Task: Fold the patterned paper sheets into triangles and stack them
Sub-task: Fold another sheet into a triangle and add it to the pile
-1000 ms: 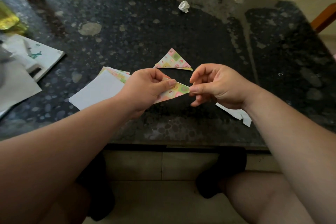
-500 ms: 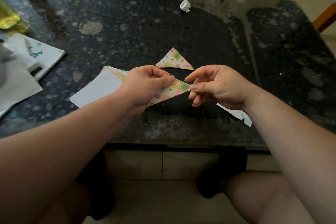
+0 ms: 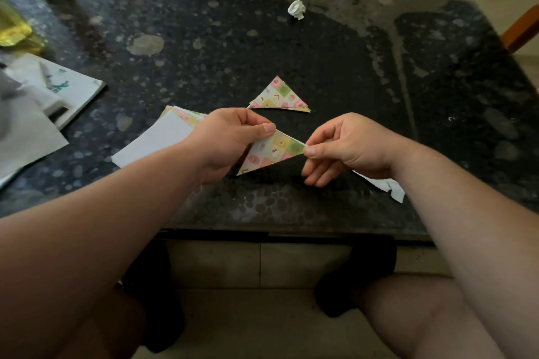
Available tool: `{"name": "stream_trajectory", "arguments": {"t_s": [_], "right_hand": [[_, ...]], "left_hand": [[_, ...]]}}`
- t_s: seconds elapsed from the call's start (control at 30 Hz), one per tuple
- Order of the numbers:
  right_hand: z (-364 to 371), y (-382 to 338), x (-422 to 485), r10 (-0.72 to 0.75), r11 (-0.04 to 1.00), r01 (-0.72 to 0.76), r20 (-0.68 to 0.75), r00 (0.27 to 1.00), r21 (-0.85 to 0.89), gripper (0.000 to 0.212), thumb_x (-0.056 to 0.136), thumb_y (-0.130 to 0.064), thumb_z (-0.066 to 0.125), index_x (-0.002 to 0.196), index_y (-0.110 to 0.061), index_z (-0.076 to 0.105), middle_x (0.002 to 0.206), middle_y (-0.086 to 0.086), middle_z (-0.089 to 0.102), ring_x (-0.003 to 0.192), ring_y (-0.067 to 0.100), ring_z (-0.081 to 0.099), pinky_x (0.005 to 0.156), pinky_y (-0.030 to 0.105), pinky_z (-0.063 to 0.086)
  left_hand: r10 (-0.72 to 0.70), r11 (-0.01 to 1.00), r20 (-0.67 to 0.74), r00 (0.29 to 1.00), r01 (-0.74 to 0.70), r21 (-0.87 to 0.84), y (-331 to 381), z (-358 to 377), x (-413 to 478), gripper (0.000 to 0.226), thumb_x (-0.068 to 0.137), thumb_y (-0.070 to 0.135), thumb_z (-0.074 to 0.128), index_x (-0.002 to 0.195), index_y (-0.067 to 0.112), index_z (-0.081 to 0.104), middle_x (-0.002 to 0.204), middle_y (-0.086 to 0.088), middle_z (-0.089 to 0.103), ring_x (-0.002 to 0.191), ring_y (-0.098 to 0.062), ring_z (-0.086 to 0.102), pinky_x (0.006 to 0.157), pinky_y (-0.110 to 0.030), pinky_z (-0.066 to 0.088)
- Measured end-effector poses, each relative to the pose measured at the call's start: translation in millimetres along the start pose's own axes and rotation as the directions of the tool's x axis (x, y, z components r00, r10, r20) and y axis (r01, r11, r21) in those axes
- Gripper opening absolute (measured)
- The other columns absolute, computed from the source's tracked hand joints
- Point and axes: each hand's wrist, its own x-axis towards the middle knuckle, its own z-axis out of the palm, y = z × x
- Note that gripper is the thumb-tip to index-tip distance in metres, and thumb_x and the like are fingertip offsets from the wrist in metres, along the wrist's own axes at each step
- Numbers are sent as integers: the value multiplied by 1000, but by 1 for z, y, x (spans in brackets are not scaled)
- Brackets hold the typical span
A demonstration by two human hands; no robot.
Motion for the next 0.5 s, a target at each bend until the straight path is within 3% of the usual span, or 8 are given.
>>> {"name": "stream_trajectory", "arguments": {"t_s": [0.13, 0.33, 0.4, 0.5], "right_hand": [[1, -1, 0, 23, 999, -23, -4, 1000, -46, 9, 99, -3, 62, 99, 4, 66, 84, 27, 74, 69, 34, 76, 56, 36, 63], [0, 0, 0, 11, 999, -11, -1, 1000, -38, 10, 99, -4, 62, 98, 5, 66, 80, 26, 74, 63, 32, 74, 53, 34, 62], [-1, 0, 0, 5, 999, -6, -11, 1000, -34, 10, 99, -5, 63, 97, 4, 66, 80, 26, 74, 63, 32, 74, 52, 34, 61], [-3, 1, -1, -5, 999, 4, -24, 1000, -33, 10, 98, -6, 64, 98, 4, 66, 80, 26, 74, 63, 31, 74, 52, 33, 61]], "left_hand": [[-12, 999, 16, 1000, 12, -29, 1, 2, -2, 6, 91, 19, 75, 86, 16, 72, 89, -9, 77, 82, -23, 73, 66, -33, 55], [-26, 993, 66, 997, 33, -117, 3, 4, -7, 9, 91, 16, 74, 96, 10, 71, 98, -16, 76, 89, -28, 76, 70, -42, 61], [-29, 997, 99, 995, 36, -71, 2, 5, -9, 17, 92, 21, 73, 103, 9, 70, 98, -15, 76, 88, -27, 76, 65, -38, 62], [-50, 998, 131, 990, 46, 32, 1, 7, -13, 20, 99, 28, 65, 105, 9, 69, 91, -11, 74, 72, -23, 74, 51, -29, 56]]}}
